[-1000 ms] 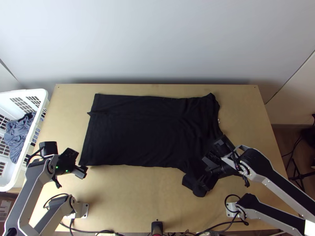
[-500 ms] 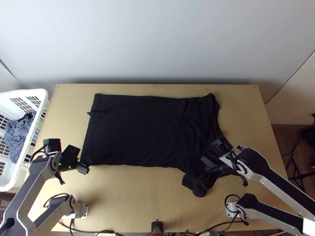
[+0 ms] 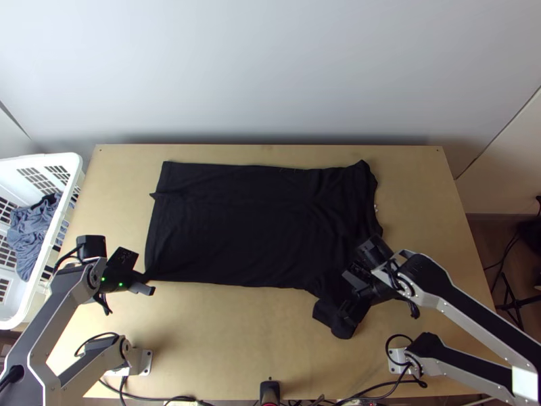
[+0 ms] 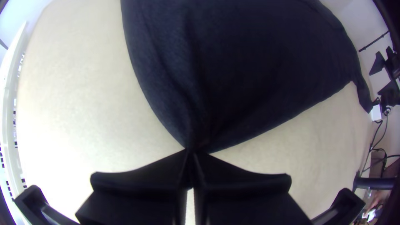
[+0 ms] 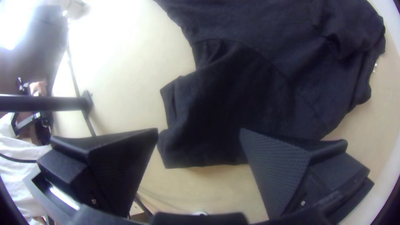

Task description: Fold the t-shirt

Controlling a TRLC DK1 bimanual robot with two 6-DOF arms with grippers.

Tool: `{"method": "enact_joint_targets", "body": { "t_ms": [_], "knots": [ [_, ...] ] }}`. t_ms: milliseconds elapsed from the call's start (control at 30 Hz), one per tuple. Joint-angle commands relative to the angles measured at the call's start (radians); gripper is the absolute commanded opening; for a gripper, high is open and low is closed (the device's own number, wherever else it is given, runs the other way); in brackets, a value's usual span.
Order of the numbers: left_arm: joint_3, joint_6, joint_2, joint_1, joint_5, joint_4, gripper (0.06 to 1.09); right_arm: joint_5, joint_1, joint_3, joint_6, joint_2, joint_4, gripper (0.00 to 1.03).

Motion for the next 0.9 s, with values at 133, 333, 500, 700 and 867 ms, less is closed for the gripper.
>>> {"method": "enact_joint_targets", "body": {
  "t_ms": [133, 333, 500, 700, 867],
  "knots": [
    [0.055, -0.020, -0.009, 0.007, 0.014, -0.027, 0.13, 0.031, -0.082, 0.051, -0.288, 0.077, -0.157, 0.91],
    [0.059, -0.017, 0.009, 0.007, 0.016, -0.013, 0.13, 0.025, -0.191, 0.196, -0.421, 0.146, -0.386, 0.91],
    [0.049, -0.024, 0.057, 0.004, 0.016, 0.027, 0.13, 0.014, -0.127, 0.170, -0.414, 0.138, -0.418, 0.91],
    [0.052, -0.018, 0.080, 0.007, 0.016, 0.042, 0.13, -0.023, -0.019, 0.154, -0.374, 0.137, -0.417, 0.91],
    [0.049, -0.010, 0.081, 0.018, 0.016, 0.054, 0.13, -0.027, 0.027, 0.162, -0.375, 0.145, -0.404, 0.91]
  ]
}}
